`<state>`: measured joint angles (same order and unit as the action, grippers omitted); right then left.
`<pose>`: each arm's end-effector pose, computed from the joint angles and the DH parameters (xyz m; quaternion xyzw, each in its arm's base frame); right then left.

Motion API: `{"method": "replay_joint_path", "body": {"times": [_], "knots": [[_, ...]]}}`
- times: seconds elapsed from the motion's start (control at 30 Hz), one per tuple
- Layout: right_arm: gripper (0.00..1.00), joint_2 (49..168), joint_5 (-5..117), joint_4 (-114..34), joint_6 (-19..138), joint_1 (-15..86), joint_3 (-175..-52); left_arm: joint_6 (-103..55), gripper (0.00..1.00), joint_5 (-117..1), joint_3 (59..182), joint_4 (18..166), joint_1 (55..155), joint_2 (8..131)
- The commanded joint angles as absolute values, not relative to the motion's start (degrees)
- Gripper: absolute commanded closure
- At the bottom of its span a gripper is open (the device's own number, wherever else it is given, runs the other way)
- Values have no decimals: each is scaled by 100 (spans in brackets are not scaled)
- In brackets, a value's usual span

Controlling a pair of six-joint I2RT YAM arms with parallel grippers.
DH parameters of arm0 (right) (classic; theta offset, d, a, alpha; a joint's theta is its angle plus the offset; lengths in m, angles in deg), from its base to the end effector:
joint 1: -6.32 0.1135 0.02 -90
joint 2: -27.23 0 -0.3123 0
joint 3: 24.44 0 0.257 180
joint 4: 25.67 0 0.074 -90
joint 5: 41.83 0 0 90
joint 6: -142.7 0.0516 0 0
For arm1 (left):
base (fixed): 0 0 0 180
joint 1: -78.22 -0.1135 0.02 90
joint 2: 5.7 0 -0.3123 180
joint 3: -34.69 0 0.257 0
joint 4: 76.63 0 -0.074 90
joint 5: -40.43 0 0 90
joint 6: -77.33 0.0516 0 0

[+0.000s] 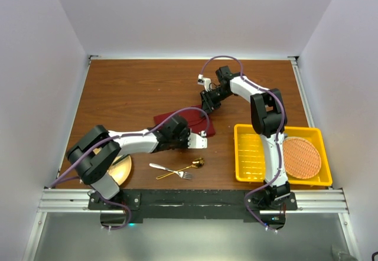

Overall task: Fold the napkin into a case and place the utensils inside
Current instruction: Pick up the 2/3-rectangle-folded napkin from the center of the board, then fold the 2/3-rectangle-folded napkin at the center of the board.

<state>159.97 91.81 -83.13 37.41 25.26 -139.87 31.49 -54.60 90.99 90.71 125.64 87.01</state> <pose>0.4676 0.1981 0.1590 -0.3179 0.8649 0.3721 0.1112 0.2157 -0.2415 0.1782 0.6816 0.6417 -0.0510 0.3480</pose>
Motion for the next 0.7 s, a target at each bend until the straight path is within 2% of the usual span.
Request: {"method": "replay_joint_path", "body": {"times": [0.0,0.37,0.67], "knots": [[72,16310,8236,-8382,3451,2504,-13752,3066,100,-5922,9590,8346,12261,8835],[72,16328,8254,-8355,3371,2513,-13787,3242,100,-9277,12806,5165,10592,10363],[72,16372,8306,-8382,3354,2504,-13919,3268,100,-10281,14635,3785,9906,11734]]}}
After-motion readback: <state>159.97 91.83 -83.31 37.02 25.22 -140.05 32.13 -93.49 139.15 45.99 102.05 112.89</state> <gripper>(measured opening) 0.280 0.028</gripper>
